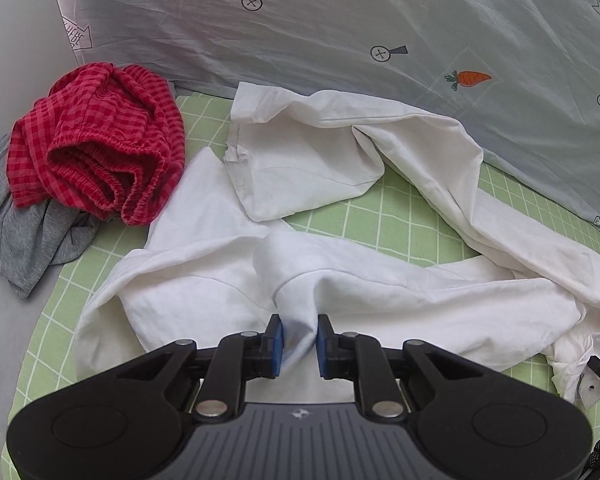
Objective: Fold clothes
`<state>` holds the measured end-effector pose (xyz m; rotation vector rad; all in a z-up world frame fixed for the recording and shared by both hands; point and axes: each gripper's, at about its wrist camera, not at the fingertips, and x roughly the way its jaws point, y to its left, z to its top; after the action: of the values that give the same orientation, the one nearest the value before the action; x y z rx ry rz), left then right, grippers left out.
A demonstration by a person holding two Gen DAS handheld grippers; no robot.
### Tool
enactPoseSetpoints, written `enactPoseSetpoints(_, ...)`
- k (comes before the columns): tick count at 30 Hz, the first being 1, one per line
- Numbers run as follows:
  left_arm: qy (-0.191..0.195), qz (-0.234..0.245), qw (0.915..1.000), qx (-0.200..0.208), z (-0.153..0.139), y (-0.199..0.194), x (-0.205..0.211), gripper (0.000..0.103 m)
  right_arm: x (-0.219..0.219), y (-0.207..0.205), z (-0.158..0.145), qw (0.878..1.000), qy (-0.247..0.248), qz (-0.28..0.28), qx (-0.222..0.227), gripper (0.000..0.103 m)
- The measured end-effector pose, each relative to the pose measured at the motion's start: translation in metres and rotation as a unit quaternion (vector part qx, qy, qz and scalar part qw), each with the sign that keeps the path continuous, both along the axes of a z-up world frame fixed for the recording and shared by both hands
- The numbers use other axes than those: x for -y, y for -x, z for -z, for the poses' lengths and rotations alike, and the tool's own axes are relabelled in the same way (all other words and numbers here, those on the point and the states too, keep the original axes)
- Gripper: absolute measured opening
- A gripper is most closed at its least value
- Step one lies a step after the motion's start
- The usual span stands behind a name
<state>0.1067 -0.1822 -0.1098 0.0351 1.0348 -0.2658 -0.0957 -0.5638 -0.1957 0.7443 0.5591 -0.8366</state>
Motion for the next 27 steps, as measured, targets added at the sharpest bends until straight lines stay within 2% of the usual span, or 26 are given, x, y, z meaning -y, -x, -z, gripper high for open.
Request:
enactPoseSetpoints(2,-0.002,-0.004,0.9998,0.017,-0.007,0.003,0.001,0.014,0.006,0.007,-0.008,1.000,0.018,0.010,0.003,0.008)
enactPoseSetpoints(6,0.005,0.003,0.9989,0.046,-0.028,0.010,0.006,0.013,0.015,0.023,-0.046,0.995,0.096,0.018,-0.005,0.005)
enactPoseSetpoints(11,0.016,0.036,0.9962,0.077,-0.049,0.005,0.032,0.013,0.031,0.031,-0.091,0.980,0.194,0.019,-0.021,0.005)
enactPoseSetpoints(15,0.008,0.053,0.9937,0.099,-0.047,-0.028,0.062,0.013,0.065,0.003,-0.100,0.979,0.200,0.016,-0.019,0.005)
enactPoseSetpoints(19,0.019,0.043,0.9928,0.110,-0.036,-0.094,0.088,0.012,0.090,-0.044,-0.105,0.972,0.233,-0.007,-0.015,0.005)
enactPoseSetpoints(22,0.016,0.029,0.9929,0.114,-0.020,-0.148,0.110,0.012,0.110,-0.092,-0.102,0.971,0.240,-0.020,-0.005,0.005)
enactPoseSetpoints(25,-0.022,0.020,0.9956,0.089,0.018,-0.197,0.135,0.012,0.130,-0.143,-0.076,0.977,0.208,-0.045,-0.024,0.006)
enactPoseSetpoints(27,-0.032,0.018,0.9975,0.061,0.041,-0.210,0.141,0.016,0.139,-0.169,-0.053,0.983,0.169,-0.057,-0.052,0.007)
